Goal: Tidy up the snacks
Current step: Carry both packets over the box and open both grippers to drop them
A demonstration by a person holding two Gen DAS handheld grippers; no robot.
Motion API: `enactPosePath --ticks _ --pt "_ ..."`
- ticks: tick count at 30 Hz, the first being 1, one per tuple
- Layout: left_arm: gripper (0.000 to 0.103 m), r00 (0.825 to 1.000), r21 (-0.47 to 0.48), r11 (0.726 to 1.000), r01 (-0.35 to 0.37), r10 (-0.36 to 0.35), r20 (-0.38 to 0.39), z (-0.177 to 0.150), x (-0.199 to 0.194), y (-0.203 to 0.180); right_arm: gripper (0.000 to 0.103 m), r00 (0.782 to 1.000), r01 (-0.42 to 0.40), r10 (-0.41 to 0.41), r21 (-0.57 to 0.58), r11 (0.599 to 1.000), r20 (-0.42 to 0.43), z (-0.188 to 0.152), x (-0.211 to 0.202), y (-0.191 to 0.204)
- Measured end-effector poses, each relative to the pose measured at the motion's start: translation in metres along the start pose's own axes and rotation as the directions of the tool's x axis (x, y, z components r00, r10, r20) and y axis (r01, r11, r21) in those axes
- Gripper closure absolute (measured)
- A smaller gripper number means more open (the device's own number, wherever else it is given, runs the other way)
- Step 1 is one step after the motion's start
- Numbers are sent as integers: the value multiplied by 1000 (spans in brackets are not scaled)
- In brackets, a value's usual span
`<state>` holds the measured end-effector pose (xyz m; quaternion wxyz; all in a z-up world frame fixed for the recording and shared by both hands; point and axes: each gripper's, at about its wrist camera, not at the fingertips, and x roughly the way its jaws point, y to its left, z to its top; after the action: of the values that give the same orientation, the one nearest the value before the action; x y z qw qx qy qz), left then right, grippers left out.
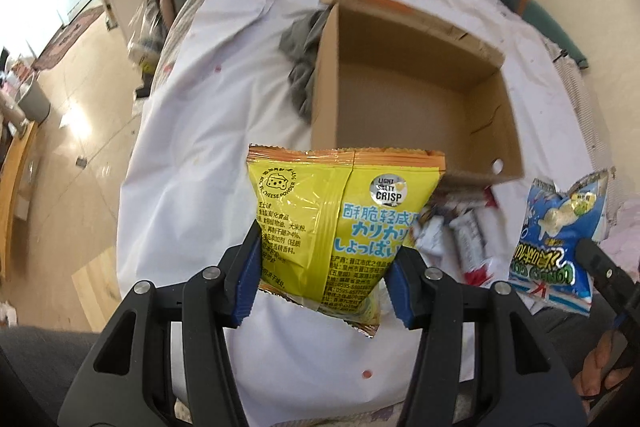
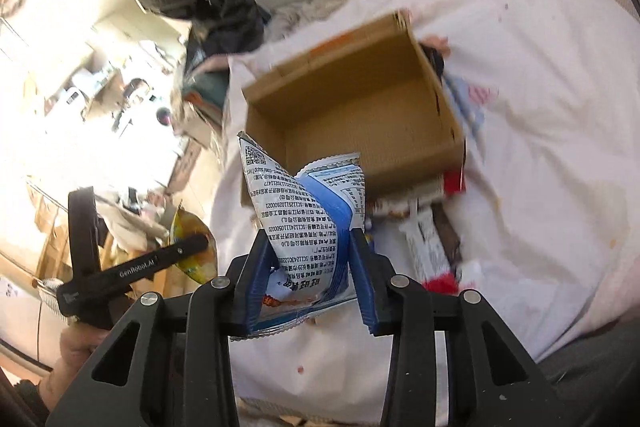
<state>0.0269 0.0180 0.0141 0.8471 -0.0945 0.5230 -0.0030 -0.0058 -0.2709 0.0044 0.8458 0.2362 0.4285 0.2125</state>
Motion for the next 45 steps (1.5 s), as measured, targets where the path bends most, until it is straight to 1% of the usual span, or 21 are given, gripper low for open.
enactPosePath --ticks 4,8,13,19,22,25,27,30,33,37,41,43,45 --pt "53 999 29 999 13 -14 40 26 -8 -12 63 998 -13 14 -30 999 60 29 -9 5" --pt "53 997 42 999 12 -15 71 51 -10 -20 63 994 -16 21 -52 999 107 55 -7 8" --pt "53 997 62 998 9 -13 77 74 1 -28 63 993 -20 25 -45 999 114 87 17 0" --pt "53 997 77 997 16 -21 71 97 29 -42 63 996 -7 10 -38 999 89 110 57 -13" --pt "53 997 88 996 26 -32 71 102 49 -48 63 998 2 0 -33 999 68 114 77 -23" --pt "53 995 129 990 61 -70 70 99 70 -52 63 998 30 -29 -29 999 49 111 93 -35" --pt "53 996 149 988 35 -46 72 99 80 -53 63 998 60 -60 -8 998 23 110 102 -45" --pt "53 996 169 985 34 -48 75 101 87 -56 63 995 95 -95 20 995 7 111 107 -59" --pt "53 996 162 986 39 -51 71 103 90 -59 63 993 117 -117 45 992 -8 112 112 -69" --pt "53 995 184 981 62 -77 71 102 88 -69 63 987 157 -157 23 987 -19 113 119 -67" --pt "53 997 221 975 33 -48 62 98 94 -78 63 980 195 -196 -19 981 -28 112 124 -61" --pt "53 998 217 976 23 -34 48 96 99 -77 63 976 215 -217 -41 976 -34 111 127 -59" --pt "53 999 203 979 32 -38 27 94 103 -75 61 971 231 -233 -53 972 -43 111 129 -57"
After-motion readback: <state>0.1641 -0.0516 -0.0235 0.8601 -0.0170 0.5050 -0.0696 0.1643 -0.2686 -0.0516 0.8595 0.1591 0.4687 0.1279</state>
